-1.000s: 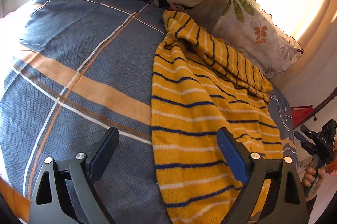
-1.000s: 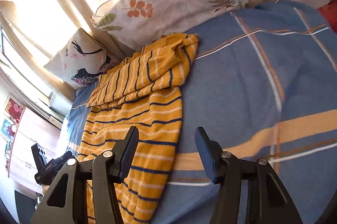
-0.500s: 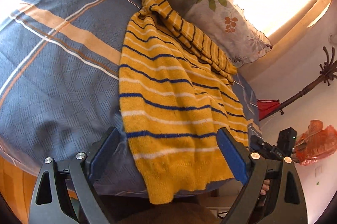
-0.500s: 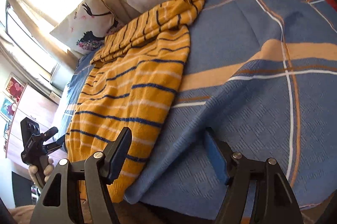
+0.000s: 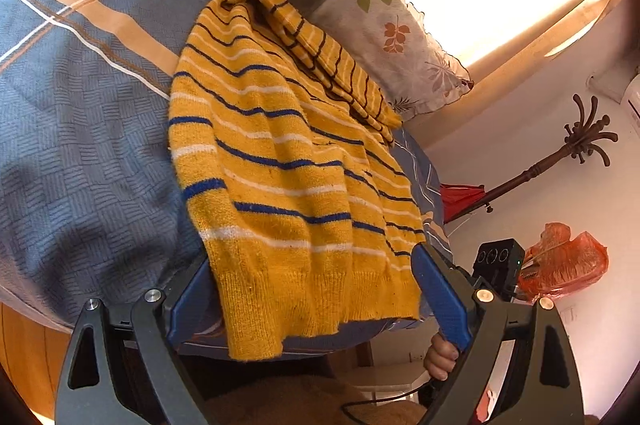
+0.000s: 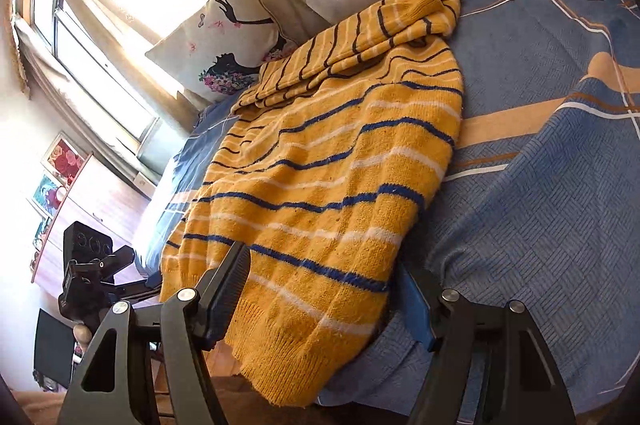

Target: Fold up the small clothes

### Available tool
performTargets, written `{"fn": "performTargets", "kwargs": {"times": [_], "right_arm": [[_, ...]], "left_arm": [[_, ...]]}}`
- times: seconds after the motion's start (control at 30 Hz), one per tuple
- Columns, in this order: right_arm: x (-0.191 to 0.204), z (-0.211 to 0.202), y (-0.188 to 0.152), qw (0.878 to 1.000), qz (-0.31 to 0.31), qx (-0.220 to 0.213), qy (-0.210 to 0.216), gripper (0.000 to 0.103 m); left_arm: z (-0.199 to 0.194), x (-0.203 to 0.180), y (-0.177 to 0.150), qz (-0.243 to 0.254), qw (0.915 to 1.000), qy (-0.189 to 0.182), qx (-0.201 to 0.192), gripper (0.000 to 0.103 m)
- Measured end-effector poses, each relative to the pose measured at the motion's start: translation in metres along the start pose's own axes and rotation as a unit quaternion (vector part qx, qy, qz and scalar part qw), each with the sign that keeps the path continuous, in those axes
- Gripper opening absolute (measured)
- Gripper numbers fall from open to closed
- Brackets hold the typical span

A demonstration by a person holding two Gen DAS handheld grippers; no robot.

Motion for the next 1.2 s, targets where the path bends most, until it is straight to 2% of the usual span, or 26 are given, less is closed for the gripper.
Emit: {"fn": "performTargets", "kwargs": {"times": [0.03,0.07,0.1,0.13,0.17,0.27,0.37,0.47,0.57,0.7,0.87,0.93,1.0,1.03,1.07,1.2], "right_arm": [[0.001,-0.001,0.000,1.000,0.001,-0.009,-0.006,0.071],[0.002,-0.001,-0.001,1.000,0.003,-0.016,-0.011,0.059],[0.001,0.001,-0.003,1.000,0.005,-0.016,-0.017,0.050],[0.000,0.005,-0.005,1.000,0.007,-0.011,-0.025,0.031],[-0.003,0.008,-0.007,0.999,0.010,-0.006,-0.031,0.019],[-0.006,0.005,0.000,1.000,0.024,-0.004,-0.014,0.015],[0.002,-0.016,0.015,0.999,0.027,-0.030,0.010,0.014],[0.019,-0.045,0.027,0.997,0.029,-0.058,0.052,0.014],[0.037,-0.065,0.025,0.994,0.022,-0.068,0.077,0.013],[0.049,-0.075,0.004,0.995,0.003,-0.058,0.077,0.006],[0.025,-0.056,-0.006,0.998,0.025,-0.035,0.055,0.007],[0.013,-0.049,-0.006,0.999,0.031,-0.030,0.029,0.008],[0.002,-0.044,-0.007,0.999,0.027,-0.023,-0.004,0.033],[-0.003,-0.043,-0.008,0.999,0.022,-0.017,-0.023,0.059],[-0.008,-0.042,-0.009,0.999,0.020,-0.015,-0.037,0.070],[-0.008,-0.034,-0.020,0.999,0.009,0.001,-0.039,0.070]], "left_arm": [[0.003,-0.002,0.001,0.001,1.0000,0.002,-0.003,0.087],[0.006,-0.004,0.002,0.004,0.9999,0.011,-0.003,0.067],[0.010,-0.004,0.004,0.008,0.9996,0.027,-0.003,0.032],[0.013,-0.001,0.009,0.011,0.9986,0.051,-0.005,0.012],[0.012,0.002,0.014,0.008,0.9979,0.064,-0.010,0.008],[-0.002,-0.002,0.028,0.000,0.9981,0.049,-0.037,0.008],[-0.030,-0.017,0.032,0.026,0.9962,0.033,-0.076,0.008],[-0.055,-0.029,0.028,0.042,0.9941,0.019,-0.098,0.008],[-0.072,-0.034,0.015,0.059,0.9923,0.024,-0.106,0.008],[-0.077,-0.025,0.002,0.075,0.9902,0.050,-0.106,0.008],[-0.063,-0.014,0.009,0.065,0.9923,0.051,-0.093,0.008],[-0.058,-0.017,0.012,0.079,0.9903,0.060,-0.097,0.008],[-0.053,-0.020,0.011,0.095,0.9884,0.068,-0.096,0.008],[-0.051,-0.021,0.010,0.100,0.9882,0.068,-0.093,0.008],[-0.049,-0.022,0.009,0.104,0.9881,0.067,-0.091,0.008],[-0.043,-0.023,0.009,0.111,0.9882,0.064,-0.084,0.008]]}}
Point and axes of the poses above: each gripper's, at about its wrist camera, not at the fingertips, and z roughly the way its jaws point, x to its left, y to its top, the point moved 10 cm from there along z, roughly the way its jaws point, and after that the axes turned 8 degrees about -z, right-handed, at the moved point
